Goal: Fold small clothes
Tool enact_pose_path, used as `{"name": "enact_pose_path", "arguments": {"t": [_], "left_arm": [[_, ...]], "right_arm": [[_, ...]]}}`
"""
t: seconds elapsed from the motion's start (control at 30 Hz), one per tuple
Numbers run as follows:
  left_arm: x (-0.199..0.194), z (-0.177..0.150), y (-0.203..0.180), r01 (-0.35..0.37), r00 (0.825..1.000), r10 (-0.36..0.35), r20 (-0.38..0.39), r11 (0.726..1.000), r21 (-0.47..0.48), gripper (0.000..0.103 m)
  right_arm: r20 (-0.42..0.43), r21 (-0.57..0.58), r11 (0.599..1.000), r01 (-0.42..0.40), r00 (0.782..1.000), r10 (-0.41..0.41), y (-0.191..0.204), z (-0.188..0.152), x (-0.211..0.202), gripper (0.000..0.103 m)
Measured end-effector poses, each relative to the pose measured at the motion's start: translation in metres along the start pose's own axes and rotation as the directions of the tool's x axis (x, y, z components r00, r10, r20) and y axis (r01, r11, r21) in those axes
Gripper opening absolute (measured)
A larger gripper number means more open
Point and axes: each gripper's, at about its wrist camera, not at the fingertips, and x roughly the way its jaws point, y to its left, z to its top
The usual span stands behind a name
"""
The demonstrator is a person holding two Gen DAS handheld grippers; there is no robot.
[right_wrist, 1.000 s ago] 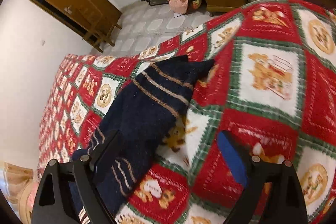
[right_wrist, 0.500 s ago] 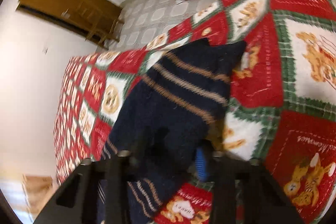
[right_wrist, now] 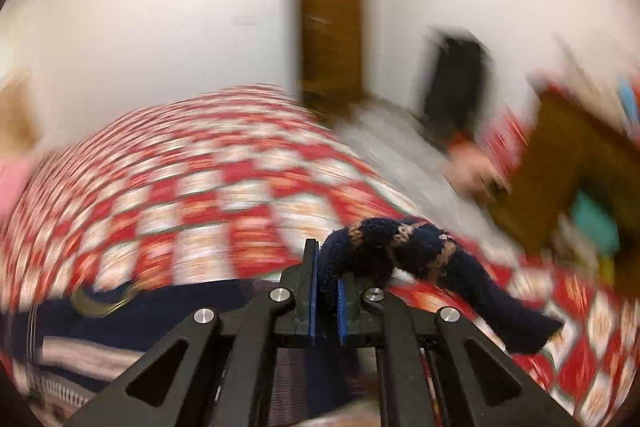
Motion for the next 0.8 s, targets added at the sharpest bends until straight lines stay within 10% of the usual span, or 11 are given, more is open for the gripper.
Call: {"name": "enact_pose_path", "arguments": {"t": [0.2, 0.4, 0.5, 0.7, 0.77, 0.8], "left_arm": [[-0.011, -0.003, 0.049, -0.051, 0.998, 0.054, 0.033, 0.995, -0.087, 0.103], [-0.008, -0.014, 0.093, -0.119, 0.992, 0.122, 0.015, 0.984, -0.135, 0.103], [0.0, -0.019, 0.11, -0.133, 0.991, 0.135, 0.004, 0.979, -0.151, 0.103], [0.017, -0.016, 0.11, -0.075, 0.997, 0.074, -0.013, 0.983, -0.168, 0.103], [0.016, -0.015, 0.099, -0.068, 0.998, 0.068, -0.004, 0.99, -0.126, 0.103], [0.016, -0.015, 0.091, -0.065, 0.998, 0.066, 0.005, 0.993, -0.095, 0.103]], "right_arm": [[-0.085, -0.273, 0.897, -0.347, 0.938, 0.337, 0.217, -0.058, -0.015, 0.007], [-0.42, -0.166, 0.734, -0.658, 0.721, 0.551, 0.326, -0.17, 0.024, 0.013], [-0.444, -0.121, 0.703, -0.701, 0.672, 0.593, 0.327, -0.186, 0.023, 0.019], [-0.395, 0.161, 0.564, -0.81, 0.471, 0.789, 0.281, -0.161, 0.012, 0.032], [-0.351, 0.225, 0.547, -0.806, 0.457, 0.817, 0.259, -0.151, 0.011, 0.033], [-0.326, 0.236, 0.567, -0.789, 0.485, 0.811, 0.25, -0.145, 0.01, 0.033]]}}
